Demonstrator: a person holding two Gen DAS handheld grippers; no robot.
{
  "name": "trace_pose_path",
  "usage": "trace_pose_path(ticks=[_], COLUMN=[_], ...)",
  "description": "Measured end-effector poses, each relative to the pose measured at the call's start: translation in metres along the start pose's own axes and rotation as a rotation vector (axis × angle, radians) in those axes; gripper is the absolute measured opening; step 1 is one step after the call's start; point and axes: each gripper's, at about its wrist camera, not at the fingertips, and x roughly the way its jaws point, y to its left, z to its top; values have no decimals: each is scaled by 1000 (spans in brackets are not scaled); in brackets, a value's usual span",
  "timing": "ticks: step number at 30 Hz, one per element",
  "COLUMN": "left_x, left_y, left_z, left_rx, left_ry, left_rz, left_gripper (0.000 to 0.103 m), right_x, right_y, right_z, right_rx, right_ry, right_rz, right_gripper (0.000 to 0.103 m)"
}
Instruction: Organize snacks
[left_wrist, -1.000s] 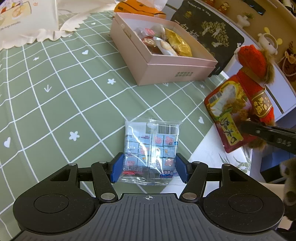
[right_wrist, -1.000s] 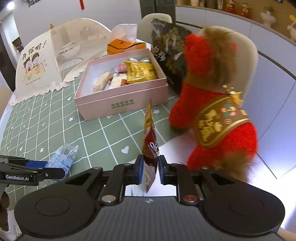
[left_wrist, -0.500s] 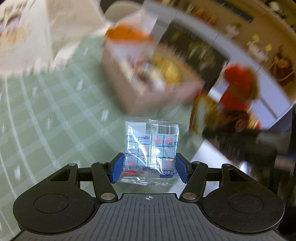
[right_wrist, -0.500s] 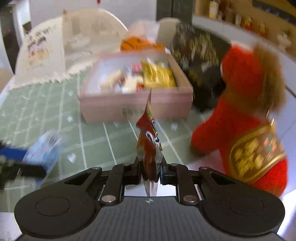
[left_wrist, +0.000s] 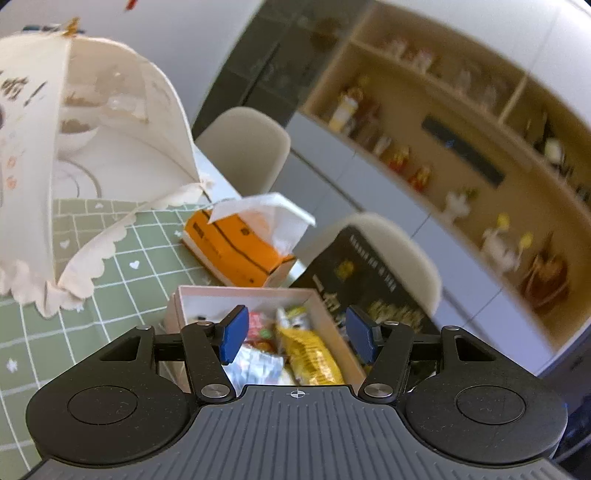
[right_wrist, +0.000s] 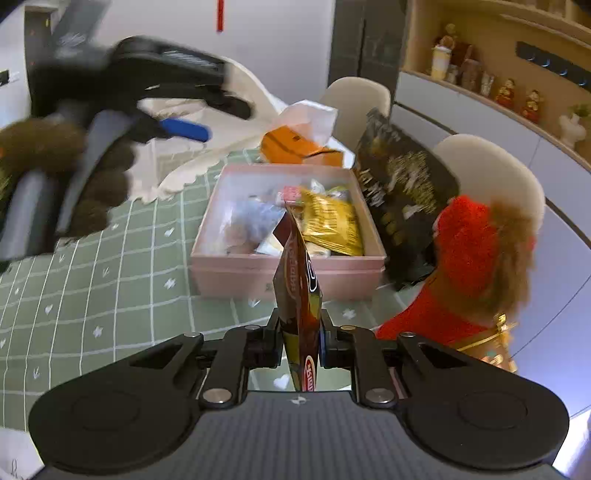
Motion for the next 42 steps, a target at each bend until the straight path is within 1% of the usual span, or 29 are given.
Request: trace_pose_path(ticks=[2, 5, 6, 8, 9, 10, 11, 12, 14, 15, 16, 17, 18, 19, 21, 23, 24, 26, 27, 28, 30, 32, 33, 34, 37, 41, 42], left_x=[-15, -31, -34, -40, -41, -42, -44, -45, -48, -50, -51, -53, -58, -61, -63, -63, -64, -63, -62, -61, -57, -53, -50, -47, -36, -32, -32], left_y=[4, 14, 20, 26, 29, 33, 36, 37, 38, 39, 39, 40, 41, 39, 38, 39, 37, 34, 33, 32, 32, 32, 32, 32, 30, 29, 29], left_z=[-7, -27, -38, -60, -71, -85, -95, -105, -126, -133, -141, -148, -155, -162, -173, -181, -184, -188, -190, -191, -192, -190, -189, -187, -185, -185, -187], left_rx=[6, 6, -3, -16, -18, -13, -2, 13, 49, 60, 75, 90, 109, 137, 164, 166, 186, 220, 234, 244, 262, 270, 278, 289, 335, 330, 328], left_ry=[-17, -11, 1, 29, 47, 71, 88, 103, 131, 139, 145, 148, 147, 146, 151, 166, 148, 143, 137, 129, 109, 101, 101, 101, 99, 81, 69], left_rz=[45, 122, 138, 168, 185, 205, 223, 245, 275, 281, 289, 297, 308, 326, 349, 361, 366, 382, 386, 391, 401, 418, 427, 436, 468, 481, 483], left_gripper=[64, 64, 64, 64, 64, 64, 64, 64, 64, 64, 64, 64, 64, 64, 64, 64, 64, 64, 64, 64, 64, 64, 64, 64, 67, 70, 71], right_x=[2, 14, 21, 43, 57, 68, 78, 86, 85, 82, 79, 73, 68, 63, 62, 66, 72, 83, 87, 84, 85, 90, 93, 95, 96, 96, 95], right_y=[-3, 5, 10, 24, 30, 33, 36, 38, 41, 43, 46, 48, 46, 46, 44, 43, 44, 44, 43, 41, 39, 41, 40, 38, 31, 29, 29], right_z=[12, 43, 56, 77, 85, 89, 91, 89, 75, 62, 50, 35, 25, 11, -12, -34, -45, -61, -66, -71, -73, -72, -74, -74, -78, -80, -82], right_rx=[-12, -84, -121, -208, -241, -256, -261, -250, -216, -214, -218, -217, -206, -186, -139, -107, -88, -41, -16, 26, 57, 53, 61, 73, 119, 140, 140], right_ry=[-23, -106, -148, -227, -248, -241, -211, -165, -135, -134, -141, -154, -161, -159, -121, -44, -1, 63, 77, 45, 38, 40, 35, 31, 11, -6, -22], right_rz=[-19, -94, -128, -239, -260, -247, -224, -186, -109, -92, -93, -93, -87, -72, -30, 10, 19, 48, 59, 65, 59, 29, 1, -18, -35, -56, -59], right_gripper=[17, 17, 17, 18, 20, 25, 29, 37, 41, 47, 55, 60, 68, 73, 75, 75, 75, 75, 75, 75, 76, 84, 93, 100, 103, 103, 103])
